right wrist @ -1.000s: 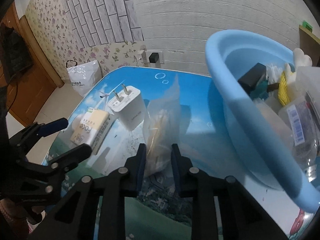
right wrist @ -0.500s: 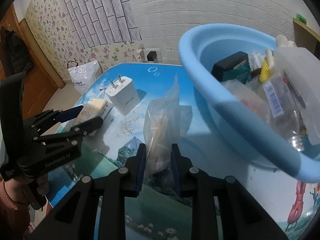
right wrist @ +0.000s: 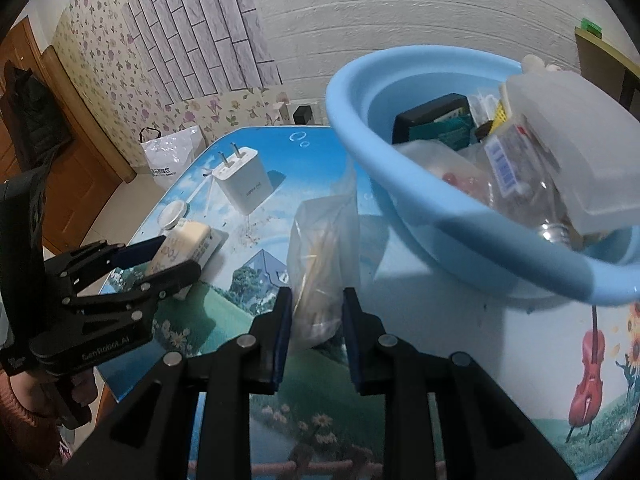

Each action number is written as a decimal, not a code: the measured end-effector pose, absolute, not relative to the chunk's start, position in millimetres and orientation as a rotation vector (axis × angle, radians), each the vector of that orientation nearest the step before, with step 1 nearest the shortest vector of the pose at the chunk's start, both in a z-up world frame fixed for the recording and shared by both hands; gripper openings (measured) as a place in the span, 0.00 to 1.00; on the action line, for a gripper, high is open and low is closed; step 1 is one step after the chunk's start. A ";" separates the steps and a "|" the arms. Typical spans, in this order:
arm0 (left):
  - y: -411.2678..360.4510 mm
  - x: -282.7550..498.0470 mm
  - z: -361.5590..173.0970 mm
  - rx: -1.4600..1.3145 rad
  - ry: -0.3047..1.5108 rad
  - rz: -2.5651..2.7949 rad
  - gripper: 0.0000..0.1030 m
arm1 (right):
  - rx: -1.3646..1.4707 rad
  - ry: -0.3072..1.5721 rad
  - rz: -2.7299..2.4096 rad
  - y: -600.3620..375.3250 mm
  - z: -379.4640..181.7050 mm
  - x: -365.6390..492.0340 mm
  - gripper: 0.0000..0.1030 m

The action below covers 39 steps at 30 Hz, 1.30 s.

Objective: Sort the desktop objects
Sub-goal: 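Grasp the Face tissue pack with the left gripper while the right grasps the cotton swab bag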

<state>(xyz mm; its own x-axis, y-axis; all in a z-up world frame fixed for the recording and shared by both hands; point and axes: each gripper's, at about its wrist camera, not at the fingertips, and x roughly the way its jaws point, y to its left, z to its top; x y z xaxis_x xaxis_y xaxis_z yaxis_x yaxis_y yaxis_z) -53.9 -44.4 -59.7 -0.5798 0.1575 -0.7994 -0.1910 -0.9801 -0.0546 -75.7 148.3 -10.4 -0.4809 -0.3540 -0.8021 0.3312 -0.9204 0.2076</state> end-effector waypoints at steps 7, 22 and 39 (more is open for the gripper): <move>-35.6 -36.6 -57.7 -1.351 0.081 2.631 0.46 | 1.307 0.011 -2.436 157.3 -5.4 -61.4 0.23; -28.1 -16.6 -62.3 -1.423 0.114 2.629 0.46 | 1.345 0.001 -2.460 189.0 -6.3 -40.9 0.23; -23.6 -22.8 -63.0 -1.395 0.114 2.629 0.47 | 1.424 -0.029 -2.421 187.0 -19.2 -45.1 0.45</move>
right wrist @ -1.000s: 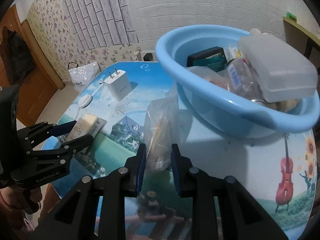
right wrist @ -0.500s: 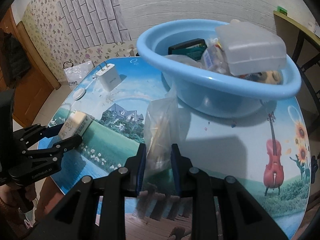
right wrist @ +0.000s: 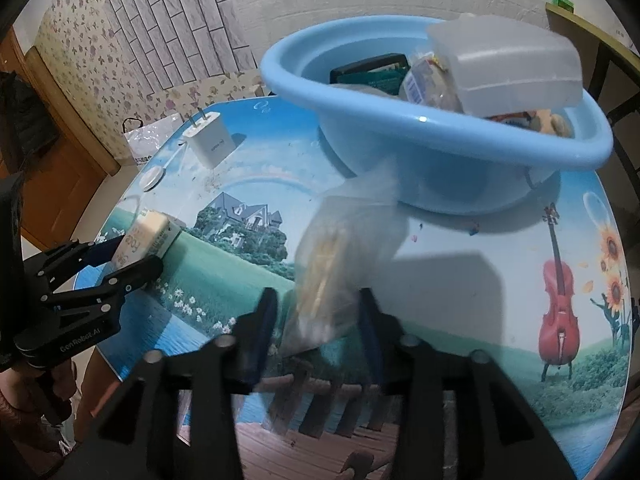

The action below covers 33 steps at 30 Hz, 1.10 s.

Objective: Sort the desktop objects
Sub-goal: 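Grasp the Face tissue pack with the left gripper while the right grasps the cotton swab bag, then carry the tissue pack and swab bag over the blue basin with both grippers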

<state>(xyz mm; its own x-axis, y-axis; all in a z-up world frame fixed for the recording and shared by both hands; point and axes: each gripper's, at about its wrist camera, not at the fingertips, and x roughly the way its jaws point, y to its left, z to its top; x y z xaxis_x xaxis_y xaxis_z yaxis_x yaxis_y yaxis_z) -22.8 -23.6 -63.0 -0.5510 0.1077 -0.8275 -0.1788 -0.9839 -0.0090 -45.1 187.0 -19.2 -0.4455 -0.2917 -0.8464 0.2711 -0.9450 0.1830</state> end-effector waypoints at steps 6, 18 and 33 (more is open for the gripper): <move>-20.2 -28.7 -64.5 -1.361 0.116 2.642 0.52 | 1.407 0.035 -2.448 180.6 -19.5 -45.8 0.48; -17.1 -30.8 -65.8 -1.290 0.117 2.649 0.47 | 1.349 0.121 -2.513 175.6 -22.6 -45.3 0.48; -19.7 -27.4 -51.9 -1.256 0.061 2.660 0.43 | 1.266 0.083 -2.490 179.9 -9.0 -40.5 0.26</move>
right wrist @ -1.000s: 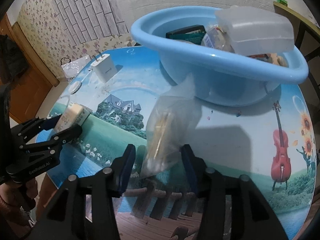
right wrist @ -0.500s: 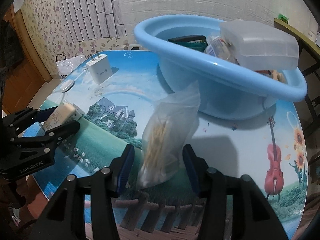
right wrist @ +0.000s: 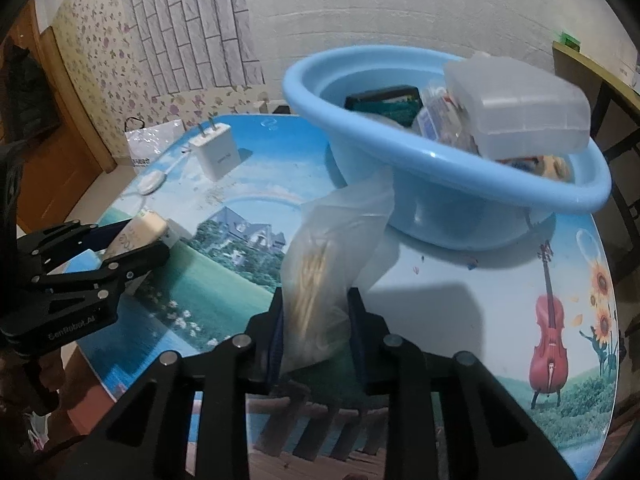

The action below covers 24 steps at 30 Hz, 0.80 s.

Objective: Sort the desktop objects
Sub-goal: 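Carry the tissue pack and swab bag over the blue basin with both grippers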

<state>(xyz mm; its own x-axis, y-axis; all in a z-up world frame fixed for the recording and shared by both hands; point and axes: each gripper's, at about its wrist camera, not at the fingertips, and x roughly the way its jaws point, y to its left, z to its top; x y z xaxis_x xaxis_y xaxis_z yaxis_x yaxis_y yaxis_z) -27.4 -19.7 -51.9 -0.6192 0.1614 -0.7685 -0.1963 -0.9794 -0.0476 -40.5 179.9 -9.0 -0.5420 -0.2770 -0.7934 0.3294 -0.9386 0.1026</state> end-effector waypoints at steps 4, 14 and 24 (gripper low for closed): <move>-17.5 -26.4 -34.8 -1.210 0.051 2.680 0.43 | 1.216 0.040 -2.458 179.8 1.9 -37.1 0.26; -0.5 -29.3 5.5 -1.094 0.043 2.705 0.44 | 1.073 0.017 -2.379 174.9 36.7 -21.1 0.25; 16.3 -40.6 31.0 -1.055 0.035 2.707 0.44 | 0.963 -0.061 -2.392 204.4 67.4 -21.7 0.24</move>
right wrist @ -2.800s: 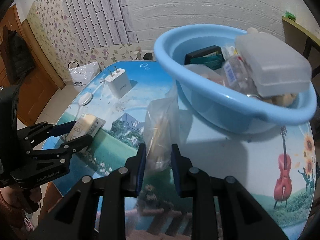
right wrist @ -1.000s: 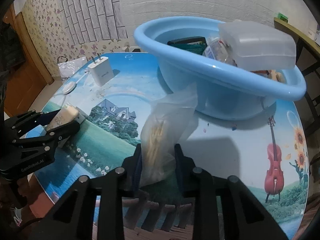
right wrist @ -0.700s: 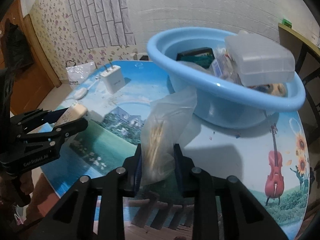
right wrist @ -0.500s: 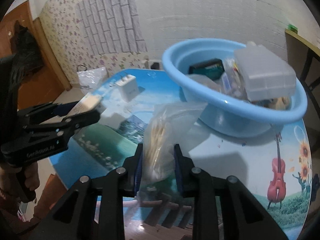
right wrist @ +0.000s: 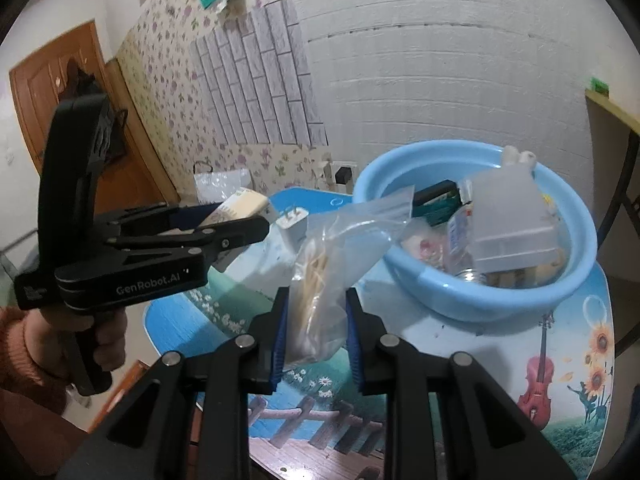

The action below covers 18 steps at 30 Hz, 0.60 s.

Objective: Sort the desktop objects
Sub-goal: 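Carry the tissue pack and swab bag over the blue basin with both grippers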

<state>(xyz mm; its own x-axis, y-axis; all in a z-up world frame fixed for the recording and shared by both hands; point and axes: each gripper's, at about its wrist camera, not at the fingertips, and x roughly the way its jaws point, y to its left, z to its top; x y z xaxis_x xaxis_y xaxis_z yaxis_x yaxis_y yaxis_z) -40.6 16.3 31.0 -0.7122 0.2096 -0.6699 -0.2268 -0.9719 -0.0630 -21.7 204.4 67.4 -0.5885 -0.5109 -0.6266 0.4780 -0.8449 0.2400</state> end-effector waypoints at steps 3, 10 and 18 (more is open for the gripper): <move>25.2 -47.2 38.3 -1.028 0.029 2.705 0.44 | 0.964 -0.082 -2.422 218.0 71.9 -23.9 0.24; 60.5 -70.4 47.7 -0.981 0.064 2.664 0.44 | 0.970 -0.153 -2.498 264.7 82.7 -28.6 0.24; 94.4 -90.0 50.1 -0.953 0.110 2.610 0.44 | 0.980 -0.213 -2.655 316.9 88.8 -50.1 0.24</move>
<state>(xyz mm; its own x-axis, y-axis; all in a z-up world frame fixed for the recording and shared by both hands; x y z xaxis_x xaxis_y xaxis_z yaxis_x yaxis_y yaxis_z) -90.0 94.4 50.1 -0.7083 0.3049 -0.6366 -0.3575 -0.9326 -0.0489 -50.1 316.9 88.8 -0.7213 -0.3306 -0.6087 0.2294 -0.9432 0.2404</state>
